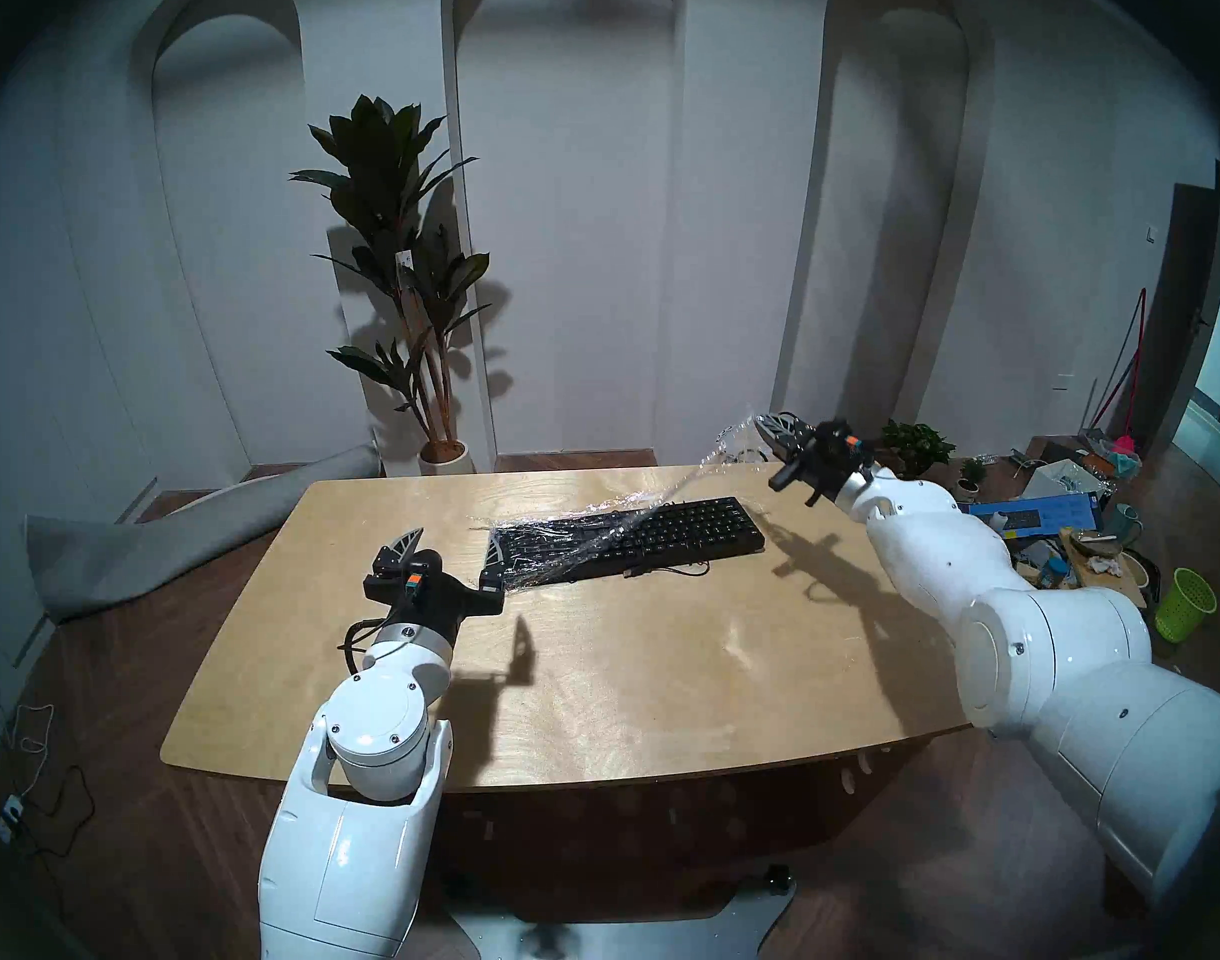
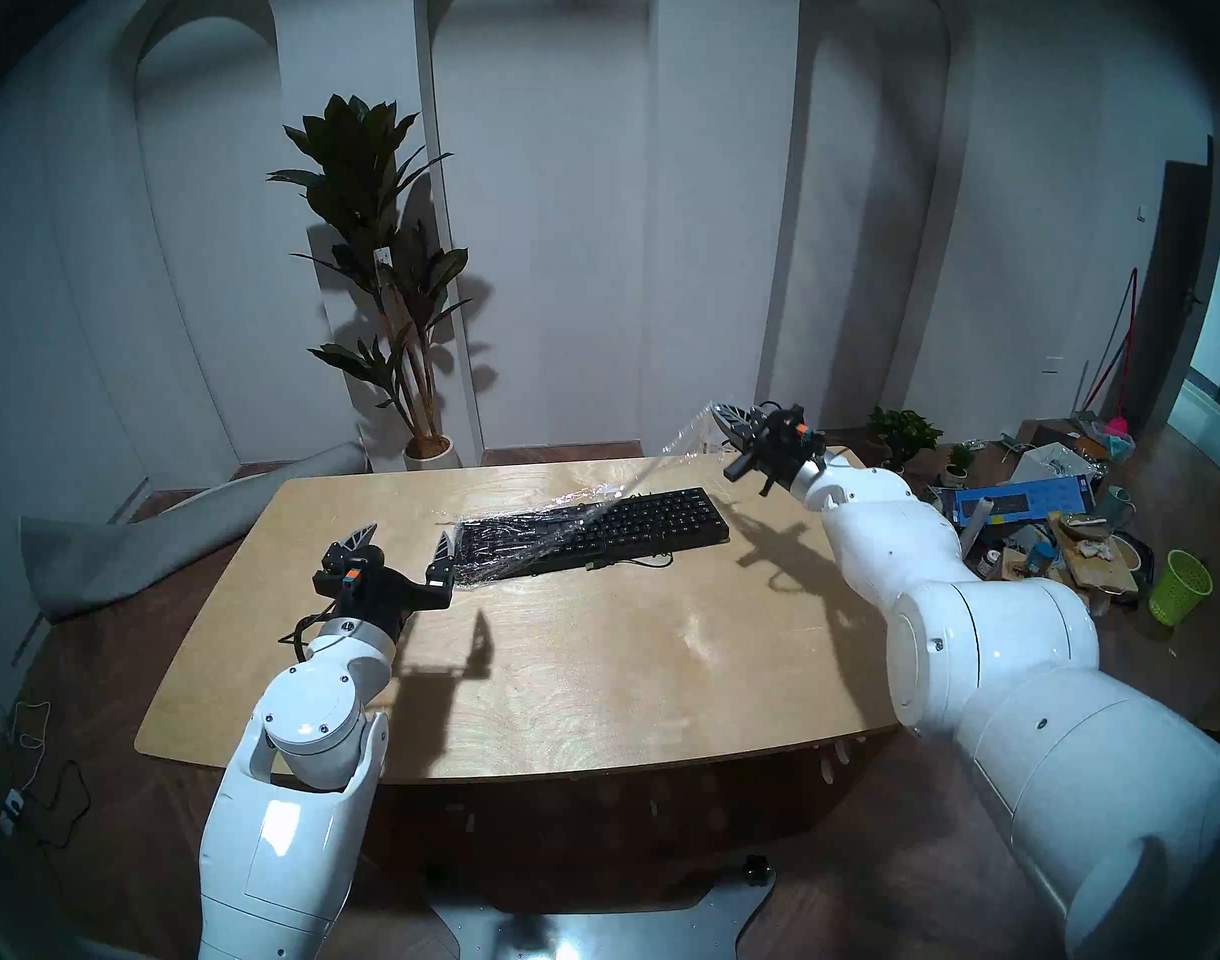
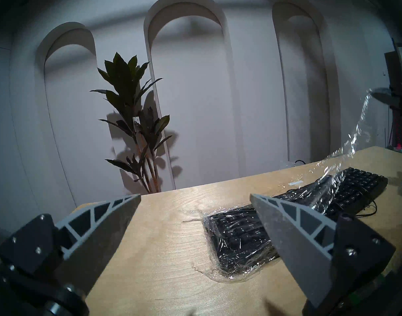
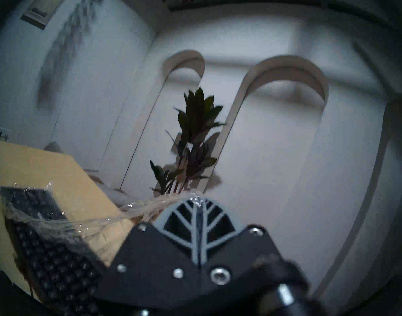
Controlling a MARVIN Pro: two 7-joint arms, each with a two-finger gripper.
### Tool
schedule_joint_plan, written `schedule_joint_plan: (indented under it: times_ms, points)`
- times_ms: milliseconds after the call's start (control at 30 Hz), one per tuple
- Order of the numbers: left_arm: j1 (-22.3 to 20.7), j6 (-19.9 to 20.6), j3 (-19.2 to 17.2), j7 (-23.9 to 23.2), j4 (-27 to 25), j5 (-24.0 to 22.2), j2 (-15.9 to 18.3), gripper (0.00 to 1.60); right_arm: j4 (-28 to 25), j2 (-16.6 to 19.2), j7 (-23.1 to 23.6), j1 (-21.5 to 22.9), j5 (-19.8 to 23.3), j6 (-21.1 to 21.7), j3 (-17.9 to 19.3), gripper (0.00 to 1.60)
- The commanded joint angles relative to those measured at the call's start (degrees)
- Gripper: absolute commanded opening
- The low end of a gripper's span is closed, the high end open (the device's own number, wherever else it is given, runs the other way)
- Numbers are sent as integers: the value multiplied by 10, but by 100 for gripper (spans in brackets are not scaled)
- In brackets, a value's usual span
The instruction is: Unwrap the new keyboard and set the wrapping aside
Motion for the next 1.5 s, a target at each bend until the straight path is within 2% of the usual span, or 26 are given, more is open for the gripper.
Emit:
schedule_joint_plan:
  times_ms: [0, 100, 133, 267, 633, 767, 900, 1033, 1167, 1333, 1467]
  points:
    - [-2, -7, -8, 0, -15, -3, 4, 160, -65, -59, 13, 63, 33, -35, 15, 0]
    - [-3, -7, -12, -1, -16, -4, 4, 160, -88, -85, 25, 78, 39, -40, 7, 0]
    - [-4, -7, -13, -1, -16, -5, 4, 160, -90, -81, 30, 77, 41, -43, -4, 0]
    - [-6, -9, -20, 0, -21, -7, 7, 160, -125, -114, 44, 103, 43, -42, -31, 0]
    - [10, -13, -55, 6, -36, -14, 15, 160, -194, -181, 42, 150, 72, -28, -114, 0]
    - [18, -15, -67, 10, -43, -18, 17, 160, -218, -205, 26, 173, 91, -22, -116, 0]
    - [30, -20, -79, 13, -53, -24, 18, 160, -238, -232, -3, 192, 113, -14, -88, 0]
    - [50, -25, -91, 13, -62, -33, 18, 160, -266, -216, -34, 197, 131, -7, -60, 0]
    - [65, -29, -98, 10, -69, -42, 20, 160, -306, -194, -57, 182, 139, -2, -33, 0]
    - [73, -32, -104, 6, -75, -49, 23, 160, -342, -158, -69, 169, 136, -11, -4, 0]
    - [74, -34, -112, 3, -78, -56, 25, 160, -381, -124, -78, 147, 129, -3, 23, 0]
